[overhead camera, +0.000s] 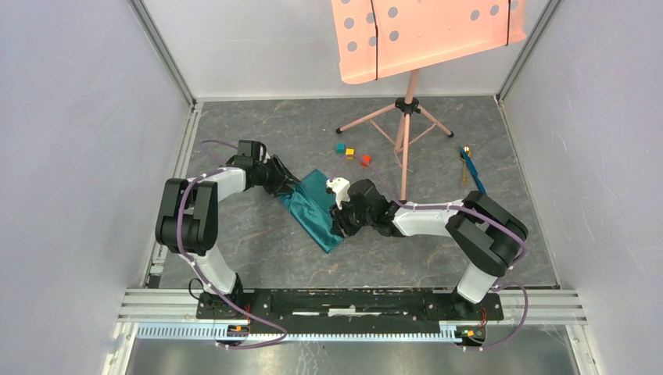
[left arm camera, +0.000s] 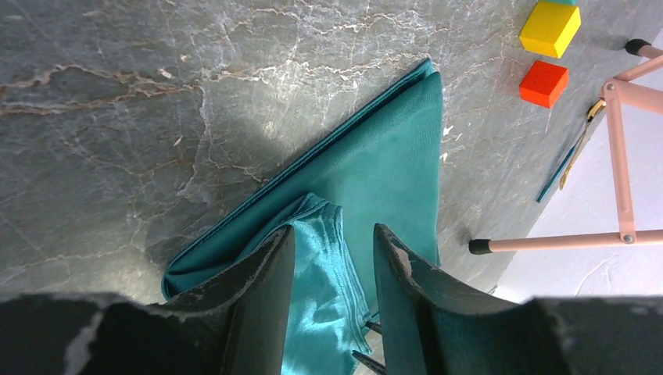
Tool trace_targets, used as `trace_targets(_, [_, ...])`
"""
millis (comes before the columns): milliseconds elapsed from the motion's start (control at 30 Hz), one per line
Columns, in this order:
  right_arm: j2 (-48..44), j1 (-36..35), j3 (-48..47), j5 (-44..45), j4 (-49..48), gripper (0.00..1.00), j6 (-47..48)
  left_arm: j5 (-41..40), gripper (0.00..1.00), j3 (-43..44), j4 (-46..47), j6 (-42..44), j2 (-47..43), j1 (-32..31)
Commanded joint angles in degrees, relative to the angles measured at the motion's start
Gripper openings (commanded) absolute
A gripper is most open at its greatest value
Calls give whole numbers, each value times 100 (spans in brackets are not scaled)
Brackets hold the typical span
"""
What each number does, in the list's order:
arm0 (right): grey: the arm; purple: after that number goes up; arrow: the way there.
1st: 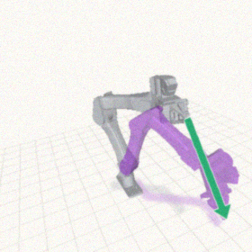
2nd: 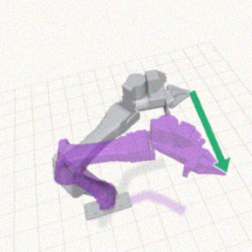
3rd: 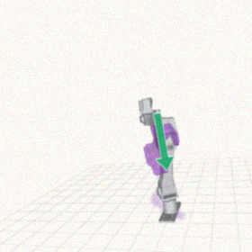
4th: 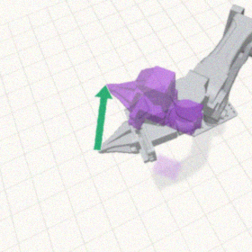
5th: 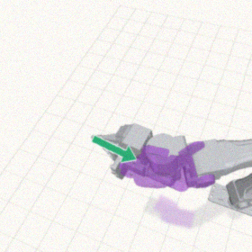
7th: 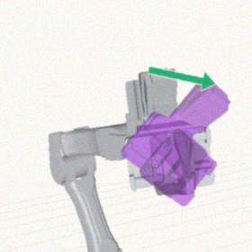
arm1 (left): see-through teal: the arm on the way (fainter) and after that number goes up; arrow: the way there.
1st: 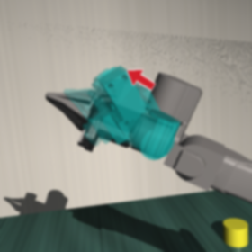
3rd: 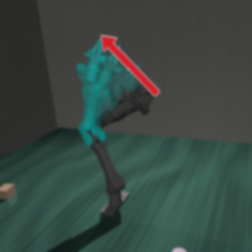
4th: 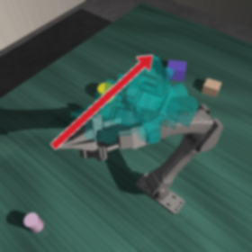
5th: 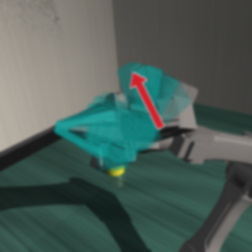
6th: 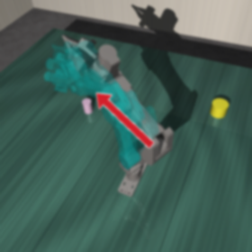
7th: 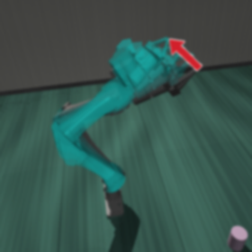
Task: Fold the napkin into a case and place the utensils inside
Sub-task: Smooth out the 2/3-rectangle-folded napkin at the center of the board.
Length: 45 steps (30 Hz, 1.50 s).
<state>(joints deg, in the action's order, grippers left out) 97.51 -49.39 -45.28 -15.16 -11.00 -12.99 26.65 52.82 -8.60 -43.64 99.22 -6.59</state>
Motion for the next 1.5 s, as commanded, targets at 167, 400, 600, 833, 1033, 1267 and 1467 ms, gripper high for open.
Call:
trace_targets(167, [184, -212, 195, 375, -506, 33, -349, -594, 49, 348, 102, -209, 506, -9])
trace_targets(400, [369, -649, 165, -28, -1324, 33, -1408, -965, 52, 726, -345, 193, 537, 9])
trace_targets(600, [154, -562, -429, -229, -965, 39, -1220, -996, 63, 1336, -1186, 829, 30, 9])
trace_targets(833, [-200, 315, -584, -295, 84, 57, -88, -452, 65, 1142, -1412, 729, -628, 5])
trace_targets(1033, [21, 338, -586, -722, -313, 63, -251, -199, 58, 493, -1048, 430, -931, -7])
trace_targets(1267, [478, 342, -722, -800, -720, 45, -677, -160, 36, 229, -419, 79, -449, -197])
trace_targets(1467, [505, 334, -668, -770, -768, 45, -697, -350, 41, 408, -133, -113, 70, -229])
